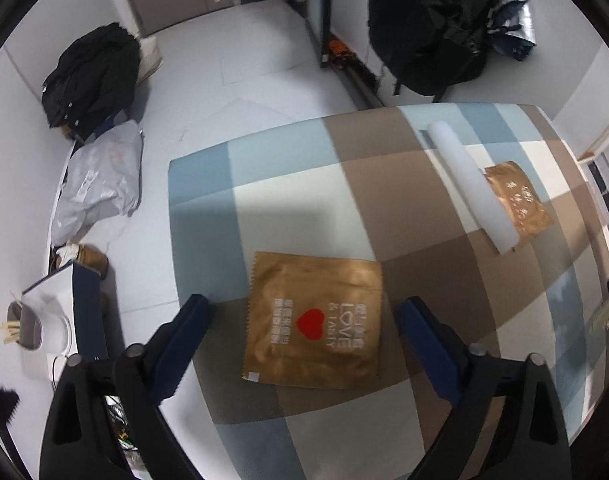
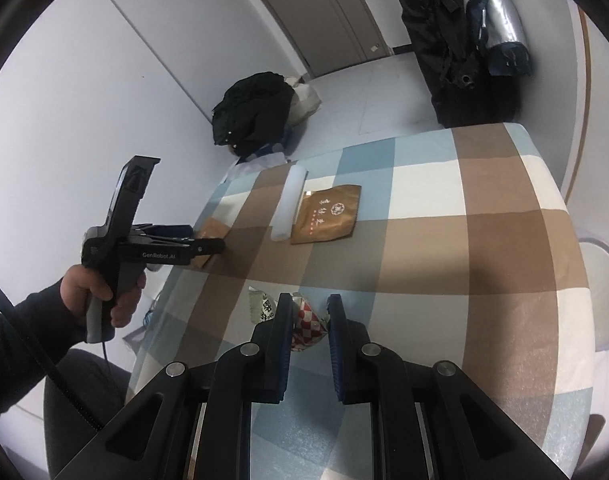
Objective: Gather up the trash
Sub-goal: 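Grasp the red-white wrapper with the right gripper while the left gripper grasps the gold LOVE packet, then lift the gold packet and red-white wrapper and carry them toward the bin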
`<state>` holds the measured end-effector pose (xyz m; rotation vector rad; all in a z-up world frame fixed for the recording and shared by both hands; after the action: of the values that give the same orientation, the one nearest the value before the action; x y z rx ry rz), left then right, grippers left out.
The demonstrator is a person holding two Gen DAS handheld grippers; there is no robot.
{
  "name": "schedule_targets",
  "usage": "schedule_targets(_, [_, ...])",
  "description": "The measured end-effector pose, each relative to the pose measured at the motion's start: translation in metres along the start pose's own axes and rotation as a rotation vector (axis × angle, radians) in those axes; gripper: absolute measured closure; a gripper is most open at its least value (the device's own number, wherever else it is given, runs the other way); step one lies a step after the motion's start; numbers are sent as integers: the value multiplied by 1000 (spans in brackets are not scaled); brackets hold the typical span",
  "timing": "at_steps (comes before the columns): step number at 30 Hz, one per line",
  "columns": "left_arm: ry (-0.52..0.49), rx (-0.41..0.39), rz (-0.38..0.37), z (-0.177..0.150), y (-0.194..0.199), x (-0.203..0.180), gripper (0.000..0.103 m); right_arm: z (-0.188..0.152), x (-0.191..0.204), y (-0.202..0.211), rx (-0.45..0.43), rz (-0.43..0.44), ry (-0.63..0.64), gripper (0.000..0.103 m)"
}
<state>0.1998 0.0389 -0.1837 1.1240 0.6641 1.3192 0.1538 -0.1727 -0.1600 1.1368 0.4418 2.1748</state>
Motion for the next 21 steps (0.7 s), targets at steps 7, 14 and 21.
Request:
schedule_targets(7, [-44,-15,-20,1,4,-6,36,3,-5,3,-15,2,-28,87])
schedule_targets(14, [-32,-8,-21,0,5,-8,45,3,-3,6,-22,1,-23,87])
schedule_targets(21, [-23,-7,-24,-2,6,-9,59,4,-2,10,-32,-1,-24,87])
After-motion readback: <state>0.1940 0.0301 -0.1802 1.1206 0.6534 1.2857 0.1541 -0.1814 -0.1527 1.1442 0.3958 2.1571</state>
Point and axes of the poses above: each gripper's, at about its wrist camera, not at the fingertips, and y roughly against the way its jaws point, x to its left, z to its top, the point moved 9 cm from there along -y, roughly the way its jaws point, and after that the axes turned 12 degrees about z, right-handed, at the moved point
